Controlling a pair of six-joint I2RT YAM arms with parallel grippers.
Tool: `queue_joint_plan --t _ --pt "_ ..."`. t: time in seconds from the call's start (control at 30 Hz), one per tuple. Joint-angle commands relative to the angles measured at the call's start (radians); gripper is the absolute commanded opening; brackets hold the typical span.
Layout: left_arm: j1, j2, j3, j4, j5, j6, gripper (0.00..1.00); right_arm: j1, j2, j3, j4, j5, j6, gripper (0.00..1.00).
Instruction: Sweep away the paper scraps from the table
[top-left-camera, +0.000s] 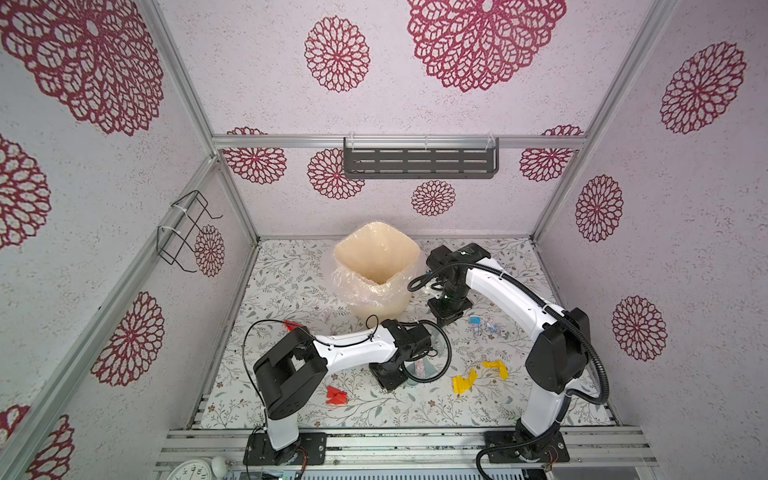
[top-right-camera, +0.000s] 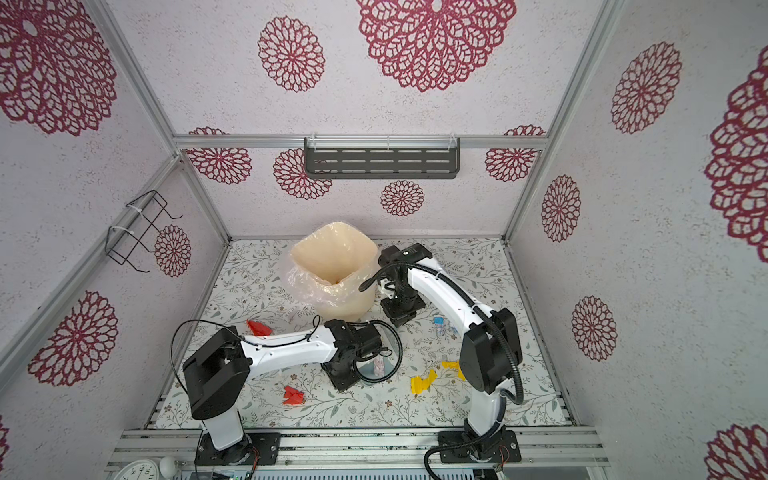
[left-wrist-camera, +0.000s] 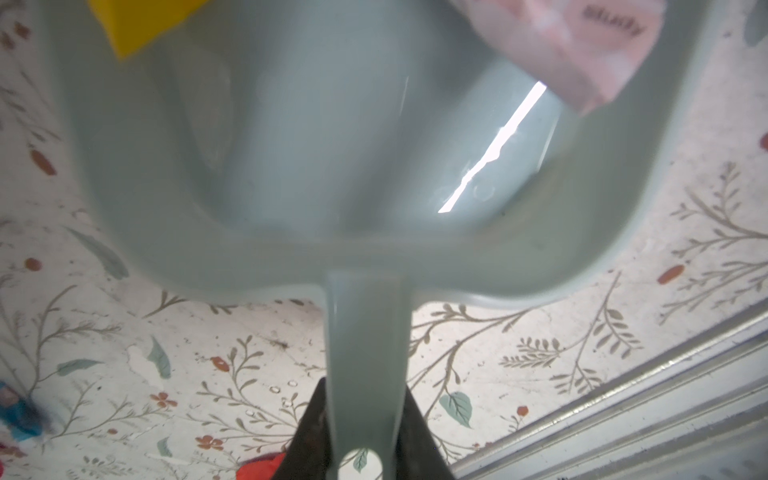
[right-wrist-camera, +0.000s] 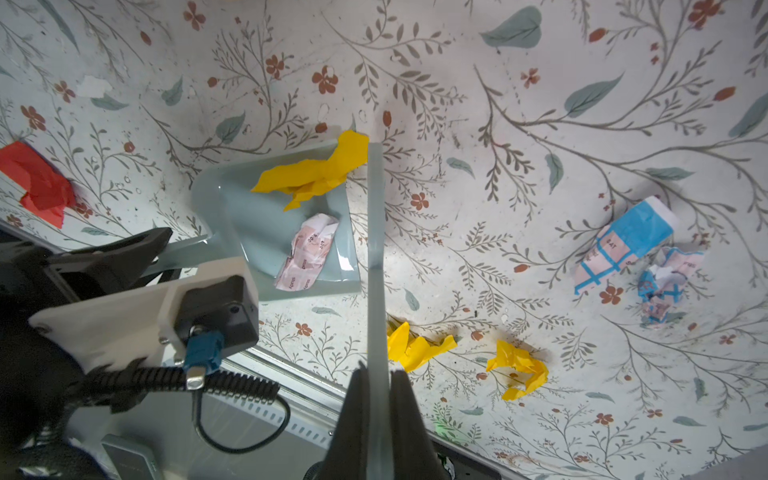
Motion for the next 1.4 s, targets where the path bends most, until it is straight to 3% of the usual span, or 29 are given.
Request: queue_joint_plan --t 0.0,0.43,0.73,0.87,1.37 --pt "0.015 0.014 0.017 0.011 0.009 0.028 0.0 0.012 -0.017 0.001 -0.048 -0.023 -0.03 0.0" --pt "0.025 0.015 0.018 0.012 0.014 0.03 0.0 0.101 -0.077 -0.029 -0.079 -0.11 0.007 0.0" --pt "0.025 0.018 0.015 0.024 0.021 0.039 0.0 0.031 -0.122 -0.019 -0.079 0.065 0.053 0.0" --pt "0.025 0.019 0.03 0.024 0.021 0.044 0.0 -0.004 -0.11 0.001 -0.051 0.088 0.047 0.0" --pt "0.023 0.025 0.041 0.023 0.024 0.049 0.0 0.071 0.008 0.026 -0.037 -0.044 -0.028 0.0"
